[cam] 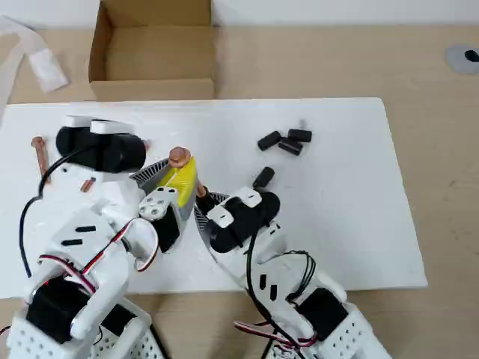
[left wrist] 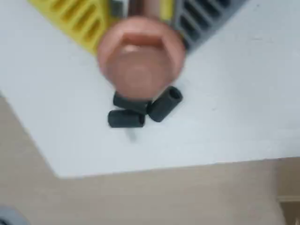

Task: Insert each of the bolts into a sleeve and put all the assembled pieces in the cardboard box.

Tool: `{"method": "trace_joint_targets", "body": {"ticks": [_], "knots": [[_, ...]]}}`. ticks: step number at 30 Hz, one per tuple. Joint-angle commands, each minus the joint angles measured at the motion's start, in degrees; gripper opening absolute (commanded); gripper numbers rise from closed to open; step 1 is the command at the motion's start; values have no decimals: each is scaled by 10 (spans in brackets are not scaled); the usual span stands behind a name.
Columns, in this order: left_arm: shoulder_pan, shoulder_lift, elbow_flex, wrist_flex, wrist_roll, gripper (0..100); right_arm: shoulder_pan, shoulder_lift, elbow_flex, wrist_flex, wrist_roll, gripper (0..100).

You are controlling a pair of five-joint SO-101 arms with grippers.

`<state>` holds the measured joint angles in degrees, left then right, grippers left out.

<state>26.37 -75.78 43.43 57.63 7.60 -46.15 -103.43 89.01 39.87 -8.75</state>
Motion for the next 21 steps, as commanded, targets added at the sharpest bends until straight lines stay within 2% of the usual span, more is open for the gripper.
{"method": "trace_joint_targets", "body": {"ticks": [1,9,16,21], "knots": [[2,-2,9,-31,-20,8,-6,-52,-23,-17,-4,9],[1,-2,51,-83,-24,8,-6,-52,-23,-17,-4,9],[3,-2,52,-74,-20,6,-6,-52,-22,-17,-4,9],[7,-2,47,-38,-19,6,-6,-52,-22,-18,-4,9]]}}
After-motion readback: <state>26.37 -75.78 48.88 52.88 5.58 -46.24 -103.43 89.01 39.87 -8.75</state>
